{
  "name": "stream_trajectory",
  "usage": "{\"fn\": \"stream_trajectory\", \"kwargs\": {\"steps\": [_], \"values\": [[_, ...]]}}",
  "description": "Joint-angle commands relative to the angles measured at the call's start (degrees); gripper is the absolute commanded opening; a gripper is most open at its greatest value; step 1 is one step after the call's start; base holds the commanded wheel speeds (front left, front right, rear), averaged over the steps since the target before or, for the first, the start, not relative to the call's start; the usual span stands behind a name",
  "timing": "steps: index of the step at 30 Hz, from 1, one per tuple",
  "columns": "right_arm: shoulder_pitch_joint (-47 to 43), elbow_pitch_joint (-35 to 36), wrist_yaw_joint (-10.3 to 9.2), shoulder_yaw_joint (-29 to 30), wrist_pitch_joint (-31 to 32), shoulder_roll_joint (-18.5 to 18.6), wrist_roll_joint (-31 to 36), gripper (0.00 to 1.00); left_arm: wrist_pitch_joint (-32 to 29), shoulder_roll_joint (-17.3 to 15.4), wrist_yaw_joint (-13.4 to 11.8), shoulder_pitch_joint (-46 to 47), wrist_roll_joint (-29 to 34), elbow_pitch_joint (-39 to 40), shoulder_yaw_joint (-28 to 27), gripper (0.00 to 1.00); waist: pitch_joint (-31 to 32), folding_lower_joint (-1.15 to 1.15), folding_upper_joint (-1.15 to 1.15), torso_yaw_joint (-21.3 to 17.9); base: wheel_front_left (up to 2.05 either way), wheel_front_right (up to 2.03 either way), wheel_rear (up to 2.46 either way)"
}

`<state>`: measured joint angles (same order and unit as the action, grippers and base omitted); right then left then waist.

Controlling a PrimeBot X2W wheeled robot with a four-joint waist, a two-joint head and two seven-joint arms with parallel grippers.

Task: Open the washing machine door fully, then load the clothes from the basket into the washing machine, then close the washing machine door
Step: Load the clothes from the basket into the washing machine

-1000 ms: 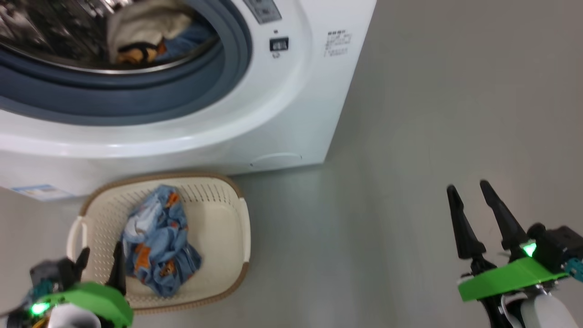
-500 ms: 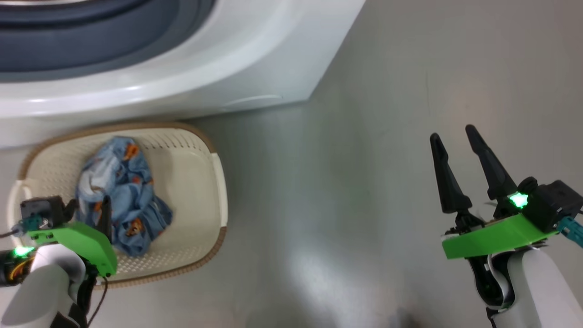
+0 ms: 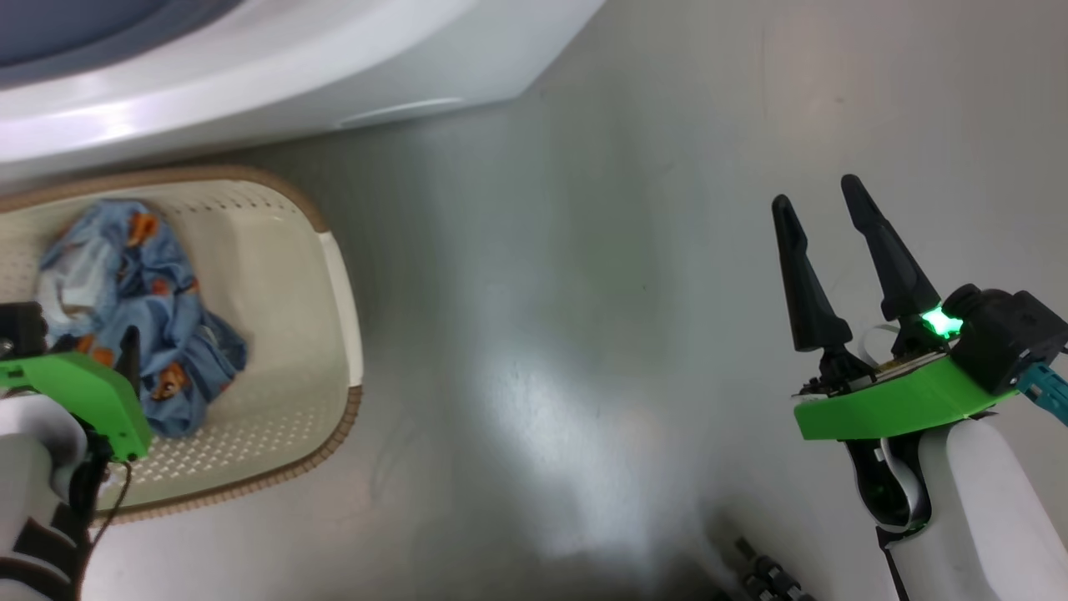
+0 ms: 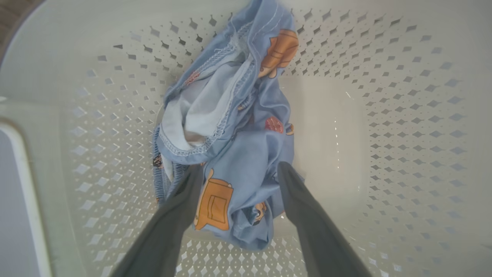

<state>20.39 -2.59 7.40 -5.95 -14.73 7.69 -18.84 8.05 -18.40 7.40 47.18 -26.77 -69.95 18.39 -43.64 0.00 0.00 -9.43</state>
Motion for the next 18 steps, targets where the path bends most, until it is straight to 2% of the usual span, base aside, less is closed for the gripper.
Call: {"fn": "stream_trajectory", "kwargs": {"steps": [1,18], "values": [[-0.36,1.62,0.09,-1.50,-0.27,-0.23,0.58,1.00,-0.70,-3.67,0.09,0.15,-1.33,-0.23,-0.09,1.00,-3.01,0.00,0.00,-1.80,0.00,0.00,0.00],[1.39,2.70,0.09,-2.77,-0.27,-1.18,0.93,1.00,-5.28,-7.29,0.09,3.70,-7.59,-0.93,6.95,1.00,-7.69,0.00,0.00,-3.19,0.00,0.00,0.00]]}}
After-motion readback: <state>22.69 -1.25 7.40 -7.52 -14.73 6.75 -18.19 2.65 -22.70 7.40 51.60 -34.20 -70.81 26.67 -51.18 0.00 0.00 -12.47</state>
